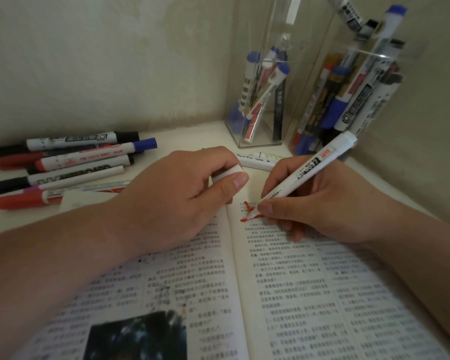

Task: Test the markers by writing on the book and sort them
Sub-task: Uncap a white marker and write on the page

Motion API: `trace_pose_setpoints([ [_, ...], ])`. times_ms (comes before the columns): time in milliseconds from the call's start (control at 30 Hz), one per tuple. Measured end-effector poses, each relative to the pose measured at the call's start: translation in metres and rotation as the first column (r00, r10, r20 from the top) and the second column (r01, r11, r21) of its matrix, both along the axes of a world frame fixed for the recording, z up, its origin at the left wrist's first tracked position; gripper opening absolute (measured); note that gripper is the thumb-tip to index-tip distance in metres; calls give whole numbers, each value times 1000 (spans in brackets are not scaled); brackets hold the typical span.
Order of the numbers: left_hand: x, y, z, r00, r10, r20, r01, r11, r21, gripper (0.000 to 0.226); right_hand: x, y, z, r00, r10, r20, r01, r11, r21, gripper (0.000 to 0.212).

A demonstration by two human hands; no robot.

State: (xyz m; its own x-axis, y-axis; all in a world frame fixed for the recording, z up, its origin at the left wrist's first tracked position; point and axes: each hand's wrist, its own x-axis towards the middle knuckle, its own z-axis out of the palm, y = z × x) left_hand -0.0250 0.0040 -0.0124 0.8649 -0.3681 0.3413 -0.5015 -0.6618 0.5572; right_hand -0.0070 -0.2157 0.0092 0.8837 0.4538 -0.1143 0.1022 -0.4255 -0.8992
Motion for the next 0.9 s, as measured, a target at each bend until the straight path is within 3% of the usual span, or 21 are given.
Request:
trace_pose_setpoints([
  [633, -1, -1, -2, 998, -33, 60, 32, 999, 21, 24, 12, -7, -5, 997, -44, 66, 47, 997, -57, 18],
  [767, -3, 0, -1, 1000, -14, 26, 14, 1000, 23, 28, 11, -14, -8, 999, -42, -2, 42, 984, 171, 18],
  [900, -4, 0, 0, 1000, -25, 10, 25, 999, 27, 32, 12, -16, -7, 999, -27, 41, 6, 898, 440, 15],
])
